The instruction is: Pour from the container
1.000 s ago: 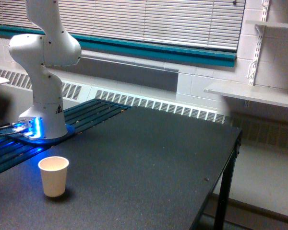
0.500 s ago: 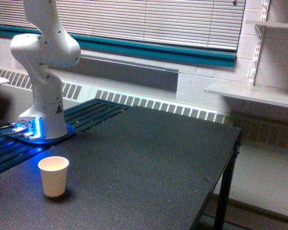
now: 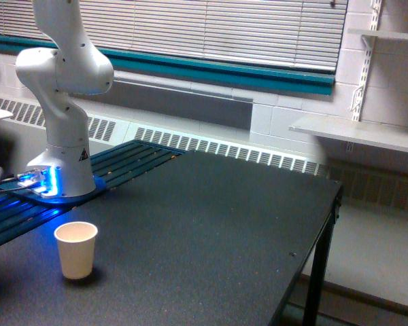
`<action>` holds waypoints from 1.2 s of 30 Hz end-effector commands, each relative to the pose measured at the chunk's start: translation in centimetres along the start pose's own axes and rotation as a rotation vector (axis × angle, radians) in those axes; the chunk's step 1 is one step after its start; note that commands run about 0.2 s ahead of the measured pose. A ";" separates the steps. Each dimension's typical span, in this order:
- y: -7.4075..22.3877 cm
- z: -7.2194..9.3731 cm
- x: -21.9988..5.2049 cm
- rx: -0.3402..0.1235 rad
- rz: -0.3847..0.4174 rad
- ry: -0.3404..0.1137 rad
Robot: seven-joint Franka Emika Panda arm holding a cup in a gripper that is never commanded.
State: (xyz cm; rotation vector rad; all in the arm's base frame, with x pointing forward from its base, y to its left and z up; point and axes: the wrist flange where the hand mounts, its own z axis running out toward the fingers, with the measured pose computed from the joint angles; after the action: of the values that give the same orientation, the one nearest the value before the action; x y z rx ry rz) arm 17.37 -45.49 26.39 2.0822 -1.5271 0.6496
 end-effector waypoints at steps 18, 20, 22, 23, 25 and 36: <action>-1.6 -2.7 -2.0 0.050 -0.385 0.068; -1.4 -2.9 -1.9 0.050 -0.421 0.075; -1.2 -3.1 -1.7 0.049 -0.460 0.087; -1.2 -3.2 -1.6 0.050 -0.482 0.093; -1.4 -3.3 -1.8 0.055 -0.525 0.097; -3.5 -4.3 -4.0 0.093 -0.792 0.141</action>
State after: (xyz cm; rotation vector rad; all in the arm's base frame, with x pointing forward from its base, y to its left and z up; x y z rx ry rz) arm 17.43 -40.33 26.66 2.3766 -0.6605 0.5253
